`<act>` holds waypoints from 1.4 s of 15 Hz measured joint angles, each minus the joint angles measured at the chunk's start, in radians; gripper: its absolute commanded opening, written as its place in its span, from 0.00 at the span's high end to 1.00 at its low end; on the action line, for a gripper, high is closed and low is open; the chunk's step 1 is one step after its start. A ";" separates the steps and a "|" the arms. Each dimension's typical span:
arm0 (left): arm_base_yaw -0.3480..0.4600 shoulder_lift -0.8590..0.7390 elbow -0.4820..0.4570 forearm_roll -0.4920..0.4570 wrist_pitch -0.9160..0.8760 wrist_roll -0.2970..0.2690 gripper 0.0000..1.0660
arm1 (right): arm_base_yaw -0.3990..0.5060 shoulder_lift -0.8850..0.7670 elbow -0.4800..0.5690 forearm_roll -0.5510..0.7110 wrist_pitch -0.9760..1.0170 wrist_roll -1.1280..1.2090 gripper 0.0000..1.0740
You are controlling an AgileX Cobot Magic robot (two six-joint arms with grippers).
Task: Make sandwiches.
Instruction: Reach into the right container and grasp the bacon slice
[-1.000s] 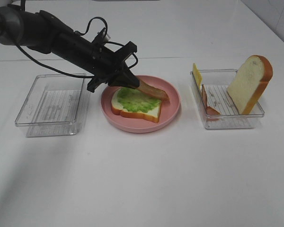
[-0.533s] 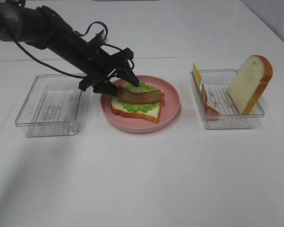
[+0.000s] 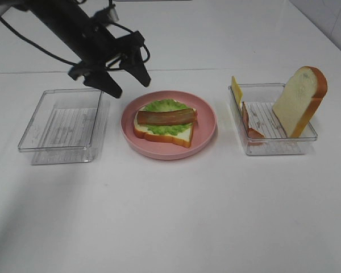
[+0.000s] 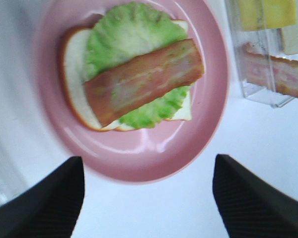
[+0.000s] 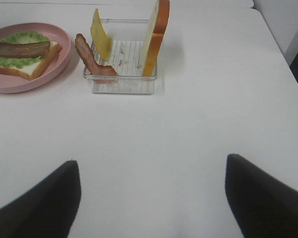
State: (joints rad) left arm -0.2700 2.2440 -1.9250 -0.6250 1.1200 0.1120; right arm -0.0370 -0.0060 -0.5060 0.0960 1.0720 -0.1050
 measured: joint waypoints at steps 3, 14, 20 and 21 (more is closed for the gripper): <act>0.000 -0.169 -0.001 0.303 0.074 -0.140 0.35 | 0.000 0.000 0.000 0.000 0.000 0.000 0.29; 0.003 -0.921 0.564 0.518 0.097 -0.153 0.35 | 0.000 0.000 0.000 0.000 0.000 0.000 0.29; 0.003 -1.334 0.815 0.536 0.100 -0.124 0.35 | 0.000 0.000 0.000 0.000 0.000 0.000 0.29; 0.003 -1.397 0.848 0.541 0.101 -0.120 0.35 | 0.000 0.000 0.000 0.000 0.000 0.000 0.29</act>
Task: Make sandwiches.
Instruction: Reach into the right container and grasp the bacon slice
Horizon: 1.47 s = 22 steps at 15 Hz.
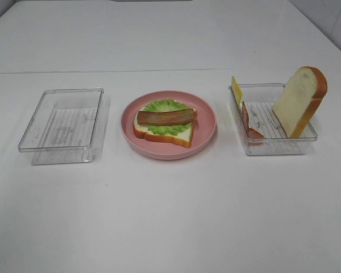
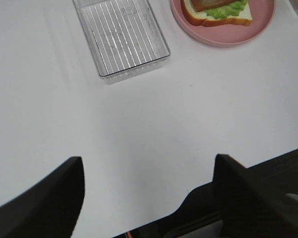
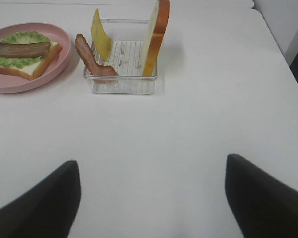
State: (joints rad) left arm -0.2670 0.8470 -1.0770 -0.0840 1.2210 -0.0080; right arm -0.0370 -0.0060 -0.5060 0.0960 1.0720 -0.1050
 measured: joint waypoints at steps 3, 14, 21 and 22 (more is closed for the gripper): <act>0.000 -0.193 0.094 0.042 0.000 0.077 0.35 | 0.000 0.000 0.000 0.000 0.000 0.000 0.29; 0.000 -0.800 0.503 0.058 -0.066 0.030 0.35 | 0.000 0.064 -0.013 0.041 -0.053 0.014 0.29; 0.000 -0.853 0.573 0.039 -0.148 0.030 0.35 | 0.000 0.648 -0.111 0.179 -0.295 -0.068 0.29; 0.000 -0.853 0.576 0.039 -0.157 0.030 0.35 | 0.000 0.756 -0.157 0.197 -0.292 -0.099 0.29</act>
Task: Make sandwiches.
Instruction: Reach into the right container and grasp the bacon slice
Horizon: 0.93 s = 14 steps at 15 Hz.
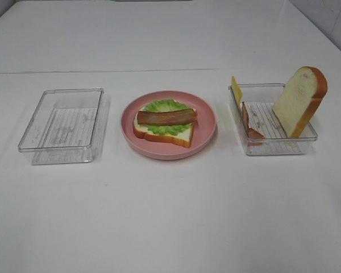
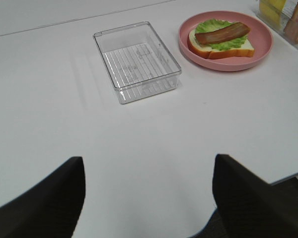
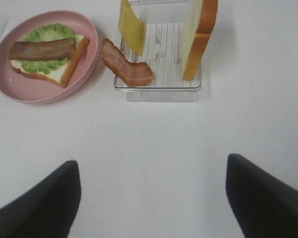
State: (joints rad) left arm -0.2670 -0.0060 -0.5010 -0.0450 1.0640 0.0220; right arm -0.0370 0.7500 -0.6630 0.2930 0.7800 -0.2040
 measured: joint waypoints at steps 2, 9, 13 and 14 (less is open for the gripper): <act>0.000 0.000 0.001 0.000 -0.006 0.000 0.35 | 0.000 0.147 -0.096 0.040 0.017 -0.029 0.30; 0.000 0.000 0.001 0.000 -0.008 0.000 0.35 | 0.074 0.769 -0.646 0.085 0.288 -0.037 0.42; 0.000 0.000 0.001 -0.001 -0.008 0.000 0.35 | 0.242 0.979 -0.801 -0.025 0.316 0.185 0.42; 0.000 0.000 0.001 -0.001 -0.008 0.000 0.35 | 0.261 1.036 -0.837 -0.031 0.334 0.214 0.42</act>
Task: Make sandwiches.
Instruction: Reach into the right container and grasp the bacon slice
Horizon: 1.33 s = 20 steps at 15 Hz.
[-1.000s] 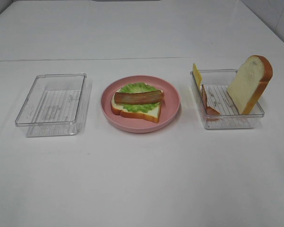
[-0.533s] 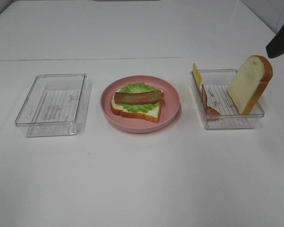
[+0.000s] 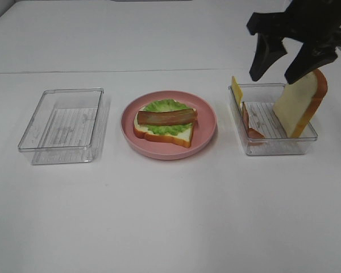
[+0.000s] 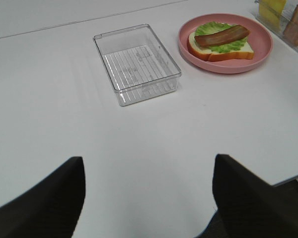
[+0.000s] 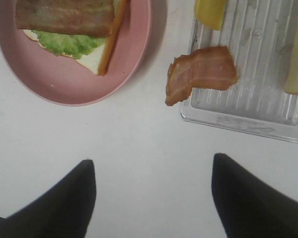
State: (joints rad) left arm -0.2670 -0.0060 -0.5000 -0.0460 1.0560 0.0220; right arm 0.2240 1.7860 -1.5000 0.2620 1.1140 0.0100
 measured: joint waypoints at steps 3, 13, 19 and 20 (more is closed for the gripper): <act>0.000 0.000 0.000 -0.002 0.000 0.000 0.35 | 0.019 0.138 -0.092 -0.003 0.015 0.049 0.42; 0.000 0.000 0.000 -0.002 0.000 0.000 0.35 | 0.019 0.335 -0.157 -0.002 -0.004 0.052 0.62; 0.000 0.000 0.000 -0.002 0.000 0.000 0.35 | 0.019 0.336 -0.157 -0.001 -0.012 0.052 1.00; 0.000 0.000 0.000 -0.002 0.000 0.000 0.35 | 0.019 0.335 -0.157 -0.001 -0.010 0.052 1.00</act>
State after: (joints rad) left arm -0.2670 -0.0060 -0.5000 -0.0480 1.0560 0.0220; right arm 0.2430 2.1210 -1.6570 0.2610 1.1040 0.0620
